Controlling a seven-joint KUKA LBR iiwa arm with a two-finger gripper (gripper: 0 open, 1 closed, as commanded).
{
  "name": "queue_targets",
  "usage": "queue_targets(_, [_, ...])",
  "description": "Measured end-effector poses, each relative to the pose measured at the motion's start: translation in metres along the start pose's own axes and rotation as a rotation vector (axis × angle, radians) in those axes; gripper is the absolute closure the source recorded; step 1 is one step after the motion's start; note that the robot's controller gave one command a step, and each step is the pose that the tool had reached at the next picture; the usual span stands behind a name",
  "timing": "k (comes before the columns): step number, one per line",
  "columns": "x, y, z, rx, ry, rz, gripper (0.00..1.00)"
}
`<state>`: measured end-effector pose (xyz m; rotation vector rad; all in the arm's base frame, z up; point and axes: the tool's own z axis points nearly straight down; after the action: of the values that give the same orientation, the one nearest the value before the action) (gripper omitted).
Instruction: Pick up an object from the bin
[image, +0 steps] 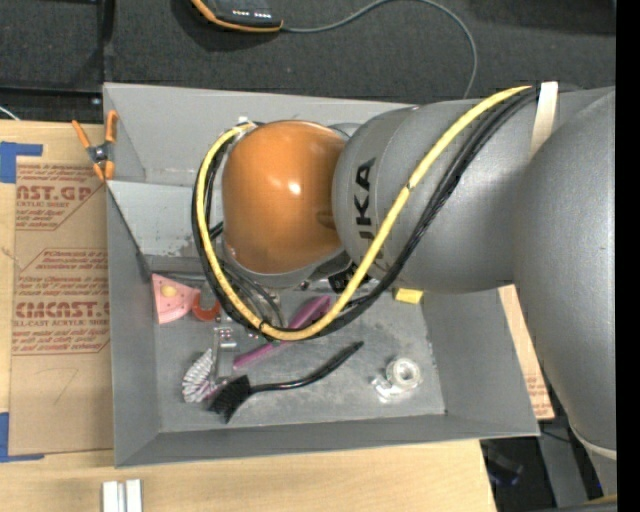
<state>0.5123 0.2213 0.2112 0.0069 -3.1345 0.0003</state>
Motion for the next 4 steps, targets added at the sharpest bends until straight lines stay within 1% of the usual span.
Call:
queue_targets(1, [-0.002, -0.002, -0.005, -0.002, -0.008, 0.004, 0.00])
queue_targets(2, [0.014, -0.069, 0.119, -0.001, -0.008, -0.229, 0.00])
queue_targets(3, [0.017, -0.067, 0.067, -0.004, -0.021, -0.393, 0.00])
queue_targets(4, [0.016, -0.073, 0.135, 0.000, -0.003, -0.256, 0.00])
